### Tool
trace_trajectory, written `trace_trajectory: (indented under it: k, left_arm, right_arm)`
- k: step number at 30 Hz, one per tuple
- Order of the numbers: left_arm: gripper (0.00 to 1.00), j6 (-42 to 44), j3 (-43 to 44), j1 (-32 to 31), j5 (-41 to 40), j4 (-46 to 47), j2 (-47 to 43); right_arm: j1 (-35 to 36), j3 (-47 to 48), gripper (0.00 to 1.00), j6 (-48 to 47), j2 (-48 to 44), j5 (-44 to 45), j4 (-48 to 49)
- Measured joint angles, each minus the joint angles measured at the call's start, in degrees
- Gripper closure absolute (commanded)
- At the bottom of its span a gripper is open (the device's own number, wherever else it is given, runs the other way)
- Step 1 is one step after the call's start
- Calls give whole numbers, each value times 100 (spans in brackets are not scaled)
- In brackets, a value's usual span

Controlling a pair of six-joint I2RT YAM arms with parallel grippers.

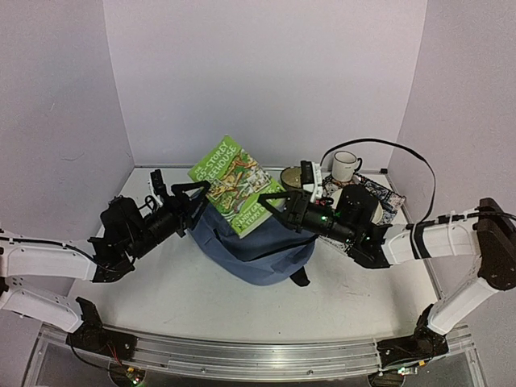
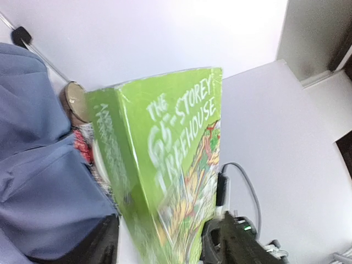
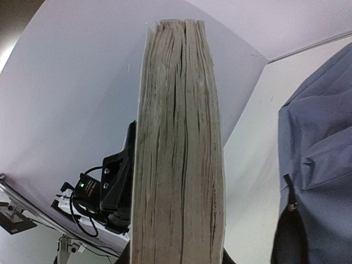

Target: Pack the student bag

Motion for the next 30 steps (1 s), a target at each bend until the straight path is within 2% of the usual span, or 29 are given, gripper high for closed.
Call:
trace_trajectory:
  k: [5, 9, 16, 23, 30]
  left_arm:
    - [15, 793, 310, 96, -182, -1173, -139]
    - [14, 1165, 918, 364, -396, -2495, -17]
    - [13, 1642, 2290, 1058, -496, -4628, 1280]
    - [16, 1648, 2807, 1337, -333, -5595, 2596]
    - [32, 1622, 3450, 1446, -62, -5824, 3622]
  right_arm:
    - [-515, -437, 100, -241, -566, 309, -363]
    - [-661, -480, 100, -651, -1178, 652, -1045]
    - [-658, -493, 100, -1391, -2280, 1247, -2319]
    - [-661, -770, 100, -1597, -2649, 1542, -2987]
    - [-661, -1017, 100, -1630, -2715, 1592, -3310]
